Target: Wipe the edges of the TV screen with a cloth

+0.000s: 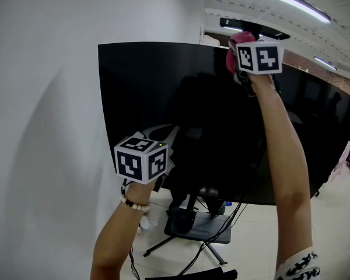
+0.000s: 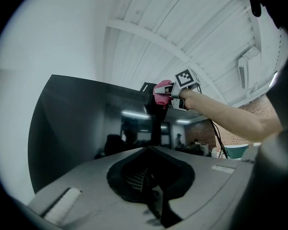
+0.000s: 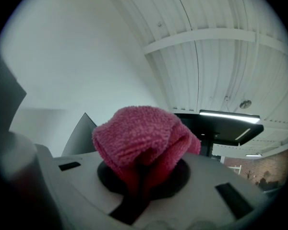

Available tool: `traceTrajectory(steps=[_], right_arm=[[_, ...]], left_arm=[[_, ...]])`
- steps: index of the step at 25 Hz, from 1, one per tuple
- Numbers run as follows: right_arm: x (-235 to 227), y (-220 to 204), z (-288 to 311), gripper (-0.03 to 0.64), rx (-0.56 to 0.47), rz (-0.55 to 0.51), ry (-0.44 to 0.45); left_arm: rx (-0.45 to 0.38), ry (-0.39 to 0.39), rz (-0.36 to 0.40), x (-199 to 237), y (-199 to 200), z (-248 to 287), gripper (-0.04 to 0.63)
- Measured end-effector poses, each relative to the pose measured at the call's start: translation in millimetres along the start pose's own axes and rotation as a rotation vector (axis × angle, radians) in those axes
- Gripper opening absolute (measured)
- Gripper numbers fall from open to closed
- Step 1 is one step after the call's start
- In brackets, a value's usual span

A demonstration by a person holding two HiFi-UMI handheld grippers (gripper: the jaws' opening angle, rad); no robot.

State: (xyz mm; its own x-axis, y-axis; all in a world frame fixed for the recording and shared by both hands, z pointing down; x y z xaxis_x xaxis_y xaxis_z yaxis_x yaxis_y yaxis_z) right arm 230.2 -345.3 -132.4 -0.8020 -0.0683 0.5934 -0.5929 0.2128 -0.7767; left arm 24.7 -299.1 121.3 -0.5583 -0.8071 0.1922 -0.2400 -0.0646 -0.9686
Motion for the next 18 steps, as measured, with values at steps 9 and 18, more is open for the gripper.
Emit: traceTrajectory(steps=[9,18], right_arm=[[63.6,34.0,55.7,0.046,0.013,0.031,0.024],[154.2,84.2,109.6,0.046,0.058,-0.112,0.124]], left_arm=[[0.022,0.041,-0.004,65.2,11.8,-30.9,0.002],[-0.013,0.125,-0.048,116.1,10.9,-58.2,0.002]])
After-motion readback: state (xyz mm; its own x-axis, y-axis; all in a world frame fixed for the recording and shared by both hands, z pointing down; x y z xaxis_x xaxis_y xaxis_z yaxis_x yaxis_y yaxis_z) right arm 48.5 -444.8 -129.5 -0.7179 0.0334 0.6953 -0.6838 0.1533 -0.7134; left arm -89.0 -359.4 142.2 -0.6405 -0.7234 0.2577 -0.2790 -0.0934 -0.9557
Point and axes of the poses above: the fingertips, and each gripper's own axes: z forward along the fingers, x to its left, y out of its top, the point moved 4 cm from there along -z, backward along the fingers, and after that the axes turned 10 degrees about -z, right-handed, at the moved point
